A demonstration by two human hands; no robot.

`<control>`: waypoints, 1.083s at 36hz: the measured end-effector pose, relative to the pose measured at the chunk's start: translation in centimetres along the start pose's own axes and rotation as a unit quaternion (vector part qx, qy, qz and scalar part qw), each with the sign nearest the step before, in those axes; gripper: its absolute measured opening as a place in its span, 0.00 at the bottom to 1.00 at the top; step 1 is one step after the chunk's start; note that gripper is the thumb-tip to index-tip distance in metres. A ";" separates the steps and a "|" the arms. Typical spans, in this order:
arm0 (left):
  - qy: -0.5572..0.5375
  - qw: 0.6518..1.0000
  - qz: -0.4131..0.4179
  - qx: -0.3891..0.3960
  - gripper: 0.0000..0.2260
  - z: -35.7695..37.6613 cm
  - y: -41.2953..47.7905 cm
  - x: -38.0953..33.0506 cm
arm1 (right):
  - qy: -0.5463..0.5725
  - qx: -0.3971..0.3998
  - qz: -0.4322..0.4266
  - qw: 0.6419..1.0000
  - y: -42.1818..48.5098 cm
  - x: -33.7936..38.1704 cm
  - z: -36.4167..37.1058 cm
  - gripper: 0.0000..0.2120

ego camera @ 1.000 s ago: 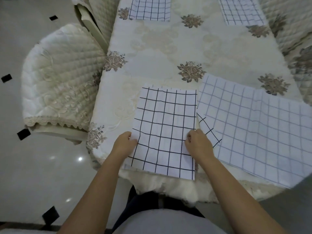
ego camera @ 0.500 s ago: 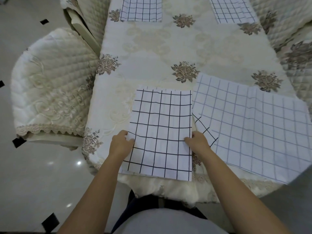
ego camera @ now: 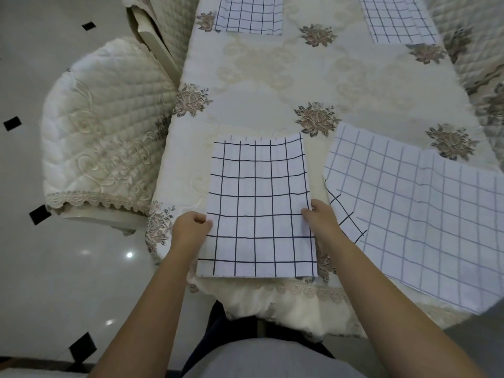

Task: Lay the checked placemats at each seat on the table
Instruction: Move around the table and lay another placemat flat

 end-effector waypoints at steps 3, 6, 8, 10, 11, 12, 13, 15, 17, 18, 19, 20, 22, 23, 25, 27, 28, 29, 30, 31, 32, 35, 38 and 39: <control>0.007 1.000 0.011 -0.026 0.08 -1.1 0.8 0.0 | 0.001 -0.004 -0.017 1.000 0.5 1.2 1.4 0.04; 0.015 0.998 0.019 -0.050 0.08 -2.2 1.7 -0.3 | -0.015 -0.007 -0.034 0.999 0.8 2.7 2.8 0.05; 0.017 0.998 0.026 -0.061 0.08 -2.8 2.4 -0.4 | -0.028 -0.011 -0.041 0.999 1.0 3.5 3.5 0.08; 0.022 0.997 0.035 -0.064 0.08 -3.3 3.2 -0.7 | -0.038 -0.017 -0.042 0.998 1.3 4.1 4.1 0.10; 0.021 0.997 0.039 -0.063 0.08 -3.4 3.6 -0.8 | -0.041 -0.020 -0.044 0.998 1.6 4.3 4.4 0.10; 0.018 0.997 0.041 -0.061 0.08 -3.6 4.0 -0.9 | -0.042 -0.023 -0.045 0.998 1.8 4.5 4.7 0.10; 0.016 0.997 0.044 -0.059 0.08 -3.7 4.4 -1.1 | -0.043 -0.026 -0.046 0.998 2.0 4.6 4.9 0.09; 0.021 0.997 0.050 -0.052 0.07 -3.8 5.1 -1.3 | -0.046 -0.034 -0.044 0.997 2.5 4.8 5.3 0.06; 0.030 0.997 0.057 -0.045 0.06 -3.9 5.8 -1.5 | -0.046 -0.044 -0.042 0.997 2.9 4.9 5.6 0.07; 0.036 0.997 0.062 -0.040 0.06 -3.9 6.1 -1.6 | -0.045 -0.049 -0.041 0.997 3.1 5.0 5.6 0.06; 0.039 0.996 0.067 -0.034 0.05 -3.9 6.4 -1.7 | -0.043 -0.056 -0.040 0.997 3.2 5.0 5.7 0.05; 0.041 0.996 0.071 -0.029 0.04 -3.8 6.6 -1.8 | -0.044 -0.062 -0.040 0.996 3.2 5.1 5.6 0.04; 0.047 0.995 0.080 -0.019 0.01 -3.7 7.0 -2.0 | -0.050 -0.072 -0.040 0.995 3.2 5.2 5.6 0.03; 0.050 0.995 0.086 -0.015 0.01 -3.6 7.1 -2.0 | -0.056 -0.077 -0.040 0.995 3.1 5.2 5.5 0.03; 0.055 0.994 0.095 -0.007 0.02 -3.4 7.4 -2.0 | -0.070 -0.086 -0.044 0.993 2.8 5.4 5.4 0.08; 0.061 0.994 0.096 0.005 0.04 -3.4 7.5 -2.0 | -0.086 -0.096 -0.042 0.991 2.7 5.4 5.3 0.13; 0.069 0.993 0.096 0.012 0.06 -3.4 7.6 -1.9 | -0.094 -0.101 -0.041 0.990 2.7 5.4 5.1 0.15; 0.081 0.992 0.097 0.015 0.09 -3.3 7.6 -1.9 | -0.102 -0.108 -0.039 0.988 2.7 5.3 5.0 0.16; 0.099 0.990 0.102 0.006 0.12 -3.4 7.5 -1.9 | -0.112 -0.119 -0.037 0.986 2.7 5.3 4.8 0.17; 0.122 0.985 0.121 -0.020 0.16 -3.6 7.4 -2.1 | -0.124 -0.133 -0.036 0.983 2.6 5.2 4.6 0.17; 0.153 0.974 0.157 -0.051 0.18 -3.6 7.2 -2.3 | -0.140 -0.153 -0.043 0.977 2.4 5.3 4.4 0.18; 0.220 0.925 0.292 -0.100 0.18 -2.1 6.4 -3.6 | -0.251 -0.227 -0.134 0.931 1.5 6.1 4.5 0.19; 0.271 0.874 0.399 -0.051 0.15 1.1 5.1 -5.3 | -0.309 -0.225 -0.265 0.886 1.0 6.6 6.0 0.19; 0.294 0.858 0.420 -0.023 0.16 2.4 4.6 -5.7 | -0.321 -0.201 -0.289 0.879 0.9 6.7 6.7 0.19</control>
Point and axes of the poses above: each hand's wrist, its own y-axis towards the middle knuckle, its own z-axis out of the palm, x = y × z, the point moved 5 cm from there along y, towards the middle knuckle, and after that the axes turned 3 degrees about z, right-handed, at the moved point
